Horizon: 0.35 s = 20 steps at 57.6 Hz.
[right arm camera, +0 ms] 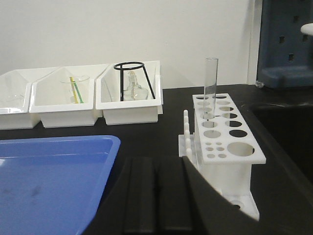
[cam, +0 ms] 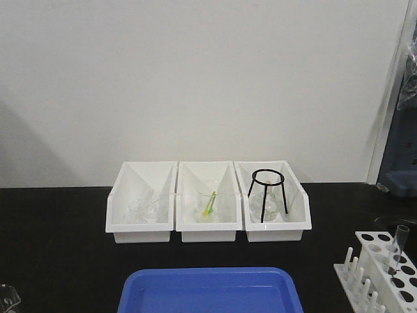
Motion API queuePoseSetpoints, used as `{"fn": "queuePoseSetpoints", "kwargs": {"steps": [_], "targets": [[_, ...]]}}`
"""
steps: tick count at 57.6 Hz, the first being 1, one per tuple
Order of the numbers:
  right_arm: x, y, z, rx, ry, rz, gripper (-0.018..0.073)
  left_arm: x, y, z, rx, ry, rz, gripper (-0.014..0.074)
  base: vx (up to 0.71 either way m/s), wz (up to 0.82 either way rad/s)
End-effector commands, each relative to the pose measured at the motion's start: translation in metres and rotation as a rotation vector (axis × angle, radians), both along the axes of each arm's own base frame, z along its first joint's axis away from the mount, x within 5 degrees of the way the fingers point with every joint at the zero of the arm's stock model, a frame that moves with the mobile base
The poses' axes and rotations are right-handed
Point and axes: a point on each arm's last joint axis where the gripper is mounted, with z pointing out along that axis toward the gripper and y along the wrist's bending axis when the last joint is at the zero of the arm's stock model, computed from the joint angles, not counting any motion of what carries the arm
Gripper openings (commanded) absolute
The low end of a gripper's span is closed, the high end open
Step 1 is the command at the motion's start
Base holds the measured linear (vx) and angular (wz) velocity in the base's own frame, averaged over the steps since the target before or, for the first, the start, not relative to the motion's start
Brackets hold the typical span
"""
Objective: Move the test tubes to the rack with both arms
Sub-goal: 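Open the right gripper to release the tube in the rack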
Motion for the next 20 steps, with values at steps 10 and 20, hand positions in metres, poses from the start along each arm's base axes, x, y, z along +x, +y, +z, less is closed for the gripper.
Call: {"fn": "queuePoseSetpoints", "kwargs": {"steps": [10,20], "targets": [[-0.0005,0.0003,0.0055,0.0,-0.093,0.004,-0.0007,0.0003,-0.0003,-0.0009,-0.008,-0.07,-0.003,-0.002,0.0,0.0],[-0.0005,0.0003,0.0055,0.0,-0.093,0.004,-0.0007,0.0003,-0.0003,-0.0009,-0.008,-0.07,-0.003,-0.002,0.0,0.0]]}}
